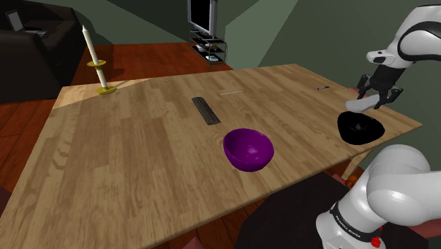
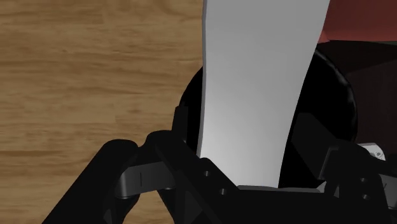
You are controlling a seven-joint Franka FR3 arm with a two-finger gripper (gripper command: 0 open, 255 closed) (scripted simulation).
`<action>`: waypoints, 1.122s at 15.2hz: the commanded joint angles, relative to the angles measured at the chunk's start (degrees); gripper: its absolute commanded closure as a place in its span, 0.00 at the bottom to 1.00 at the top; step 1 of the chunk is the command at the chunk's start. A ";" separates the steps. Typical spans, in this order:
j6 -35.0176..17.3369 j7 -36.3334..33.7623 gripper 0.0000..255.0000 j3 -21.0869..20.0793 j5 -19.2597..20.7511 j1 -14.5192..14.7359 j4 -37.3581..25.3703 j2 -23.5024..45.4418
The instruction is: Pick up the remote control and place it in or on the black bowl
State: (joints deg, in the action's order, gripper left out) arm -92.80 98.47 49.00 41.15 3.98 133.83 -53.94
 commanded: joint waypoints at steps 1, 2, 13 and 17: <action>0.37 -0.01 1.00 -0.04 -0.25 -5.03 10.73 -6.97; 0.43 -0.07 1.00 0.00 -0.19 -4.94 10.72 -7.05; 6.06 0.71 0.00 -4.15 -3.97 -3.65 4.24 -5.89; 6.03 0.73 0.00 -4.17 -4.00 -3.68 4.24 -5.86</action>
State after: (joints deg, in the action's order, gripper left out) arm -86.36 99.37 44.21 37.14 3.77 133.89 -55.00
